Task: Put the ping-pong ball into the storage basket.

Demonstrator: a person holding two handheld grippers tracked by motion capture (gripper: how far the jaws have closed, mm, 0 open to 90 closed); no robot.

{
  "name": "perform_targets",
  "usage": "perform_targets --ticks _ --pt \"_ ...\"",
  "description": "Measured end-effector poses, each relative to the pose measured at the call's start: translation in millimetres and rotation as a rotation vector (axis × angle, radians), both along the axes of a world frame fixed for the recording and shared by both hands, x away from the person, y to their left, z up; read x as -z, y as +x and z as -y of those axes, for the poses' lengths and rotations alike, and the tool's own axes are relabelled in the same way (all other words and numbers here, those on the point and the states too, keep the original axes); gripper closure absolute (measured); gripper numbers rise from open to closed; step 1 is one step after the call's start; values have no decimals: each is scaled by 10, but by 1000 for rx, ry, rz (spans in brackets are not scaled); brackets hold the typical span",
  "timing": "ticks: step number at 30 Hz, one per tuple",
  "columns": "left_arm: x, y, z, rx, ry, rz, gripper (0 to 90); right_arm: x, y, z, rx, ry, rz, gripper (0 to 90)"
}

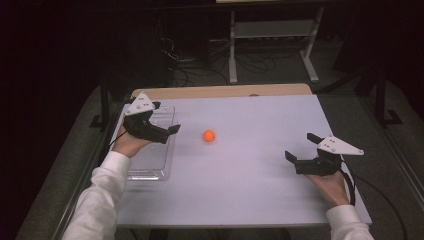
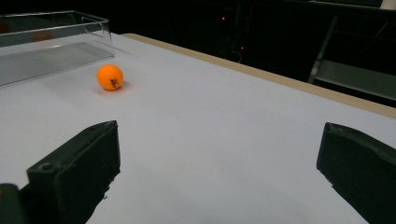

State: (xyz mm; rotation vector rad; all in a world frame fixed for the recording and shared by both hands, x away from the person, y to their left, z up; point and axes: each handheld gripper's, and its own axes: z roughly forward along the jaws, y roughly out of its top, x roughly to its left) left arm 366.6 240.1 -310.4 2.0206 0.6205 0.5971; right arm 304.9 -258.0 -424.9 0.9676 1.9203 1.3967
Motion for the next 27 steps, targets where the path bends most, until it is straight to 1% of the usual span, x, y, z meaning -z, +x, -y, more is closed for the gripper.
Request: perform_targets --ticks 3,10,13,19,24,26,27 --pt "8 29 42 9 7 -7 0 -1 -2 0 1 1 -1 0" --pt "25 137 139 31 37 -29 0 7 2 2 1 3 -5 0" --pt "25 159 163 34 43 -32 0 8 3 3 1 3 -5 0" --pt "5 220 249 58 66 -36 0 13 6 6 -1 -1 -6 0" --pt "-13 269 301 64 63 -41 0 16 4 6 0 -3 -9 0" --pt "-15 279 315 67 69 -42 0 17 5 5 0 -4 -9 0" --pt "-20 296 336 76 82 -46 0 19 7 4 -1 -6 -9 0"
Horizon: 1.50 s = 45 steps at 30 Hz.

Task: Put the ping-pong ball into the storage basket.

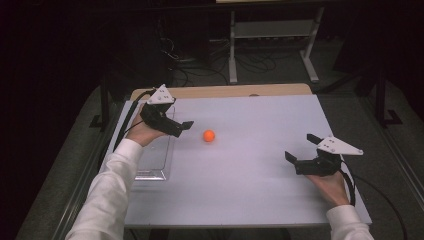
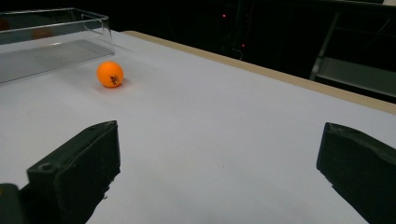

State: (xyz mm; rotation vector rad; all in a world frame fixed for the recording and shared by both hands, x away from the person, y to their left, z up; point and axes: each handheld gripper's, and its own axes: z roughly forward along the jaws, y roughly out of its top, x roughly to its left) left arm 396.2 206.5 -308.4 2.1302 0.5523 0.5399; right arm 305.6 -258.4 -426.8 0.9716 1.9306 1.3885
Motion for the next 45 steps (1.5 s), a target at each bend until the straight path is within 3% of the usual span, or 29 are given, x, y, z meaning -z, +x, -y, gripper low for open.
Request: perform_targets --ticks 14,18,23,35,45 --pt "32 104 156 36 48 -27 0 -1 -9 5 2 0 -3 0" --pt "69 145 222 44 92 -40 0 -3 -10 5 -1 -1 -1 0" --pt "86 162 272 53 96 -50 0 -4 -12 4 0 2 -1 0" --pt "149 209 485 107 164 -68 0 -10 -16 11 0 6 2 0" --pt "197 252 592 132 196 -84 0 -10 -18 8 -2 6 0 0"
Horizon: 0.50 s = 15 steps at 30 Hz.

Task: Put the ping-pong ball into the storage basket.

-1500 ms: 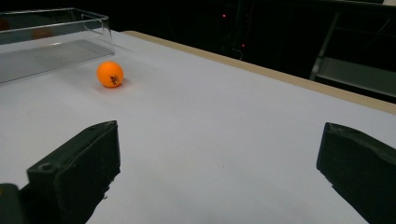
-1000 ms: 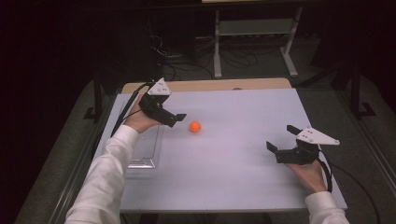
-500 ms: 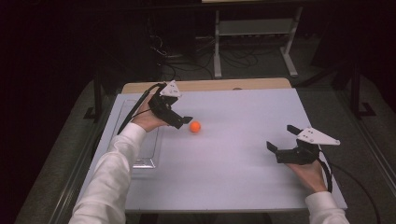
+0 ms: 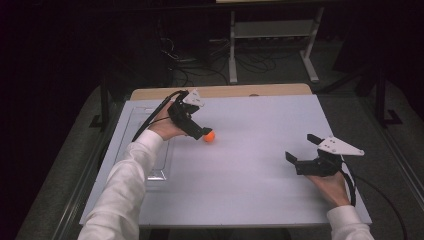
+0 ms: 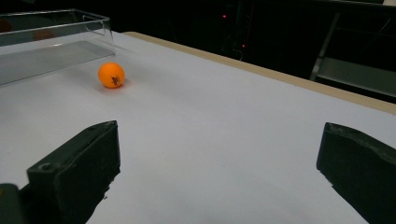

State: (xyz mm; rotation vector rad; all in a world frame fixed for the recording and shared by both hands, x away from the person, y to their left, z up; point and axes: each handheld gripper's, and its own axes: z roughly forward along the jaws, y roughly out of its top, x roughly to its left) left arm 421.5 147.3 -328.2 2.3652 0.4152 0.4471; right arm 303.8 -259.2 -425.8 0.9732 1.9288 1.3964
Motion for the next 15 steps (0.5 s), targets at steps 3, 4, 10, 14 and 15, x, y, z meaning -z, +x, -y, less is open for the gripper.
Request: perform_targets --ticks 3,4,10,14,15 --pt "8 14 28 6 4 -6 0 0 -1 -2 -1 0 -2 0" --pt "10 18 33 6 6 -7 0 0 -1 -2 -1 0 -2 0" --pt "37 41 63 16 35 -16 0 -1 -2 0 0 0 -2 0" --pt "50 70 79 17 43 -21 0 -2 -2 0 0 2 -2 0" --pt "59 80 93 22 50 -23 0 -1 -3 -3 -1 0 -4 0"
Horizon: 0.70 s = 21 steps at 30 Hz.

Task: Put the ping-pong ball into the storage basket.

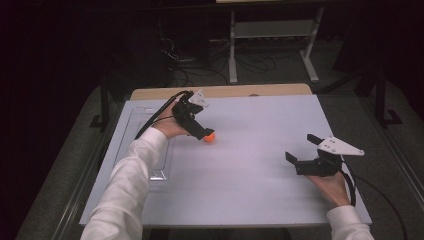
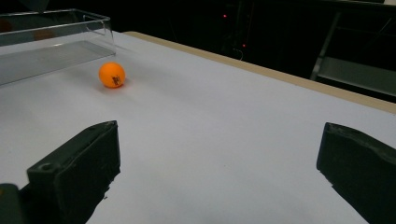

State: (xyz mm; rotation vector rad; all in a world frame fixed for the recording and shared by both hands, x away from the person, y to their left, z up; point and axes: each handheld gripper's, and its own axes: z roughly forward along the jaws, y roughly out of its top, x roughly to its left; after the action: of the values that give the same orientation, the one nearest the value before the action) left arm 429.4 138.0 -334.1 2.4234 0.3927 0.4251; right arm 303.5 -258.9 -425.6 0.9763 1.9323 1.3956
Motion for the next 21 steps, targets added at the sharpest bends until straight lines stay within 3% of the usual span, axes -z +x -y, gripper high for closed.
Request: perform_targets --ticks 21 --pt "127 77 89 24 76 -38 0 1 0 -4 -3 1 -5 0"
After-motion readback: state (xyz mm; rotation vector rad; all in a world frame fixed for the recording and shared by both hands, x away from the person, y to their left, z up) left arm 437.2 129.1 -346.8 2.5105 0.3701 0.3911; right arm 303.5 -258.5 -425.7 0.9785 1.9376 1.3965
